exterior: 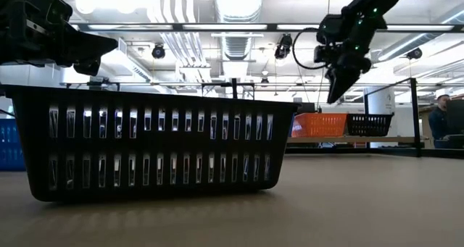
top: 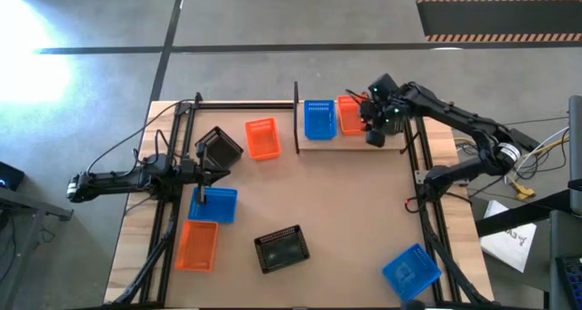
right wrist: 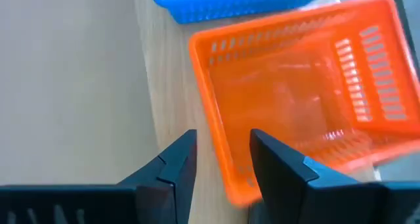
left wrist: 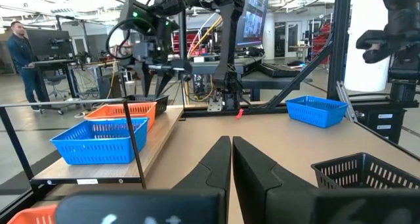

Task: Stack baskets on shelf by color
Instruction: Adjust the baskets on the shelf

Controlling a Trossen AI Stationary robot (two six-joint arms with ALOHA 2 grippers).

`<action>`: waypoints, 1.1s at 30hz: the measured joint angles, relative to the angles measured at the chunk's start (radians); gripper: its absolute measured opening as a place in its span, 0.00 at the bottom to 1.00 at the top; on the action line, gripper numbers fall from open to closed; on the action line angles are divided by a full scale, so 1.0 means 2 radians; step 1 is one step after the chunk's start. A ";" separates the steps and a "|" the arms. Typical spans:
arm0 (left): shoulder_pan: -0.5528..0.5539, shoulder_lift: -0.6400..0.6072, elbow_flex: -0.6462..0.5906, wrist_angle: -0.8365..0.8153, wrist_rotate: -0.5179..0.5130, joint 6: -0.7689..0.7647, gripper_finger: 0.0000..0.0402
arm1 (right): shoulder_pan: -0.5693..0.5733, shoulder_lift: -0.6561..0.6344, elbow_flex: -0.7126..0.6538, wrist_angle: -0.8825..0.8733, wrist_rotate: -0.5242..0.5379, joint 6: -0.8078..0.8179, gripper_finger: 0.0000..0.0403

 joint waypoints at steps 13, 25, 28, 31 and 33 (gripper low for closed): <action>0.000 0.000 0.000 0.000 0.000 0.000 0.00 | 0.028 0.062 -0.005 0.034 0.021 0.005 0.16; 0.000 0.000 0.000 0.000 0.000 0.000 0.00 | 0.068 0.056 -0.005 0.033 0.035 0.049 0.03; 0.000 0.000 0.000 0.000 0.000 0.000 0.00 | 0.075 0.057 -0.005 0.034 0.035 0.047 0.03; 0.000 0.000 0.000 0.000 0.000 0.000 0.00 | 0.077 0.057 -0.005 0.034 0.037 0.045 0.03; 0.000 0.000 0.000 0.000 0.000 0.000 0.00 | 0.076 0.057 -0.005 0.034 0.050 0.044 0.03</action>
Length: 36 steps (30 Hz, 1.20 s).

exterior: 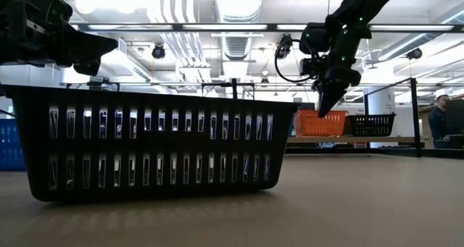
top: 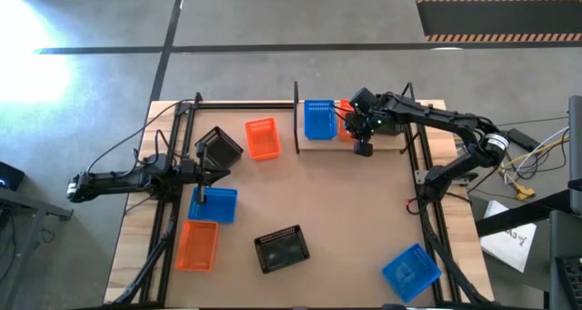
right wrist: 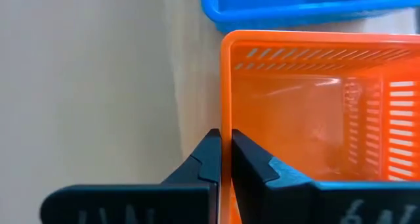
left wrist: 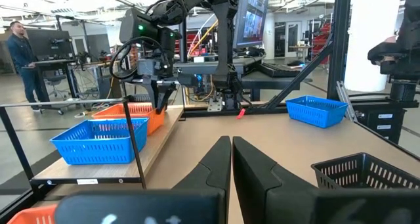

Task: Stack baskets on shelf by color
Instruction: Adjust the baskets on the shelf

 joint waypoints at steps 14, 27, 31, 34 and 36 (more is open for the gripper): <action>0.000 0.000 0.000 0.000 0.000 0.000 0.00 | 0.002 -0.032 0.026 -0.048 0.102 0.025 0.25; 0.000 0.000 0.000 0.000 0.000 0.000 0.00 | -0.039 -0.037 0.033 -0.107 0.220 0.238 0.21; 0.000 0.000 0.000 0.000 0.000 0.000 0.00 | -0.070 -0.022 0.025 -0.122 0.220 0.250 0.18; 0.000 0.000 0.000 0.000 0.000 0.000 0.00 | -0.086 -0.007 0.020 -0.122 0.220 0.250 0.16; 0.000 0.000 0.000 0.000 0.000 0.000 0.00 | -0.092 0.002 0.019 -0.121 0.217 0.243 0.14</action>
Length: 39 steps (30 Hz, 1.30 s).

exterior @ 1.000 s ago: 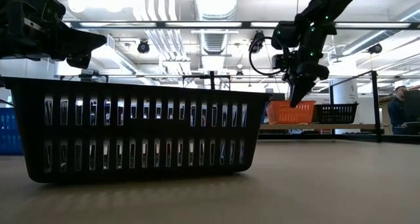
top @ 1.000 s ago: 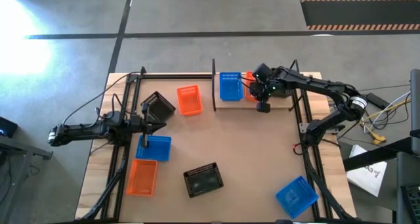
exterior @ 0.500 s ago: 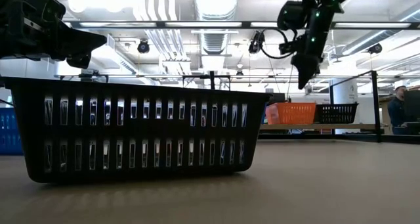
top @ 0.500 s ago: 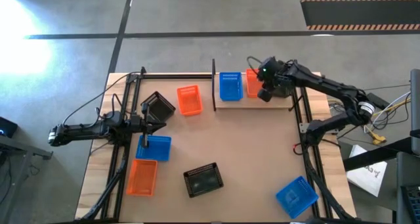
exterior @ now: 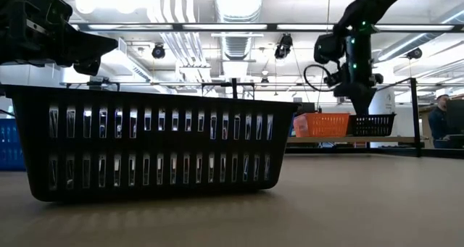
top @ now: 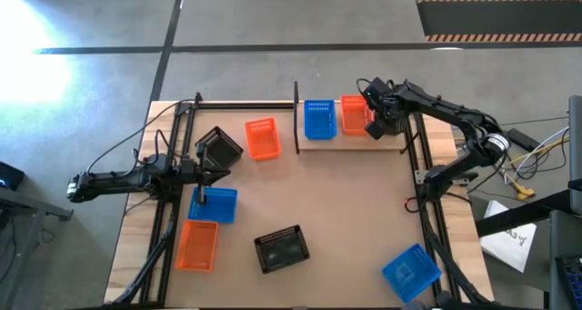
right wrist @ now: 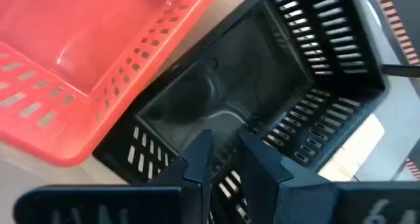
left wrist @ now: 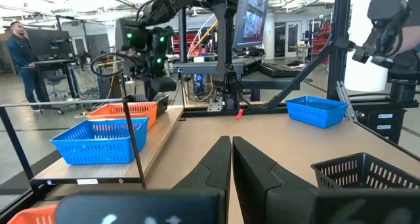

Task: Stack baskets on shelf by color
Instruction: Adjust the baskets on the shelf

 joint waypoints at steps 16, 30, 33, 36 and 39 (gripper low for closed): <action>0.000 0.000 0.000 0.000 0.000 0.000 0.00 | 0.000 0.008 -0.001 -0.063 -0.089 -0.067 0.08; 0.000 0.000 0.000 0.000 0.000 0.000 0.00 | 0.007 -0.047 -0.001 0.017 -0.044 -0.040 0.08; 0.000 0.000 0.000 0.000 0.000 0.000 0.00 | 0.007 -0.062 -0.001 0.045 -0.038 -0.037 0.08; 0.000 0.000 0.000 0.000 0.000 0.000 0.00 | 0.013 -0.068 -0.001 0.084 -0.045 -0.036 0.08; 0.000 0.000 0.000 0.000 0.000 0.000 0.00 | 0.014 -0.067 -0.004 0.125 -0.099 -0.036 0.08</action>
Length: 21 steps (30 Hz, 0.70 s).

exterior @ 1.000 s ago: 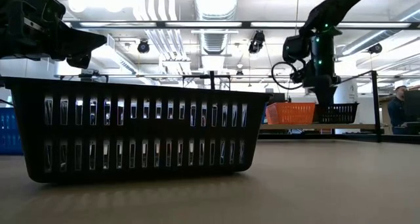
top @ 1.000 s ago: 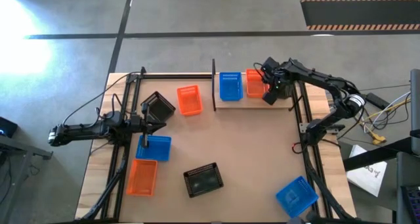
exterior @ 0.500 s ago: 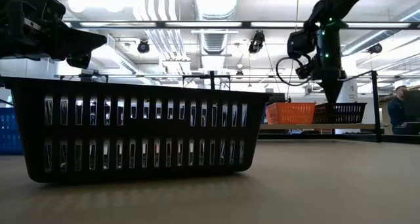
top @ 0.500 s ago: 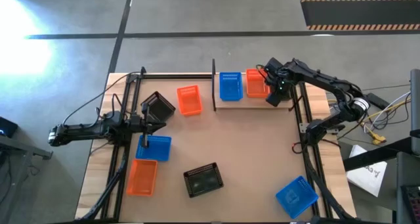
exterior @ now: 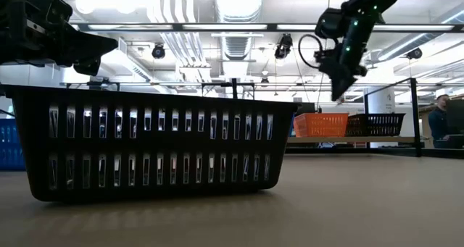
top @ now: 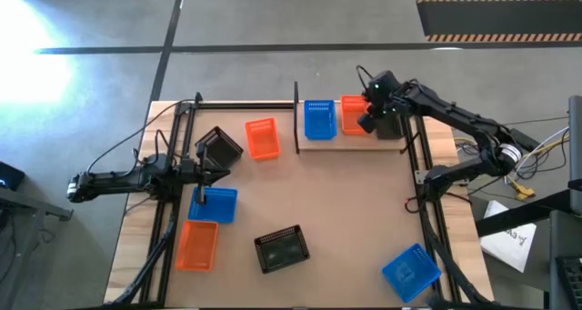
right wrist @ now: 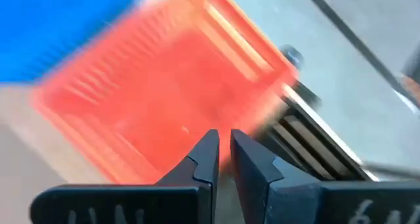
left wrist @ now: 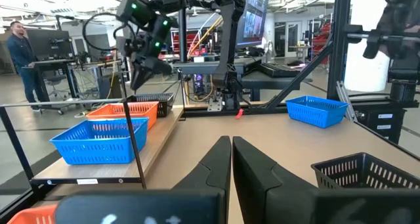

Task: Stack baskets on shelf by color
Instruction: Adjust the baskets on the shelf

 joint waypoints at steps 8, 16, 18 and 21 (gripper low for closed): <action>0.000 0.000 0.000 0.000 0.000 0.000 0.00 | 0.002 0.047 -0.027 0.088 -0.056 0.017 0.08; 0.000 0.000 0.000 0.000 0.000 0.000 0.00 | 0.005 0.103 -0.022 0.090 -0.057 0.010 0.08; 0.000 0.000 0.000 0.000 0.000 0.000 0.00 | 0.011 0.108 -0.022 0.089 -0.057 0.001 0.08; 0.000 0.000 0.000 0.000 0.000 0.000 0.00 | 0.025 0.109 -0.022 0.089 -0.060 -0.005 0.08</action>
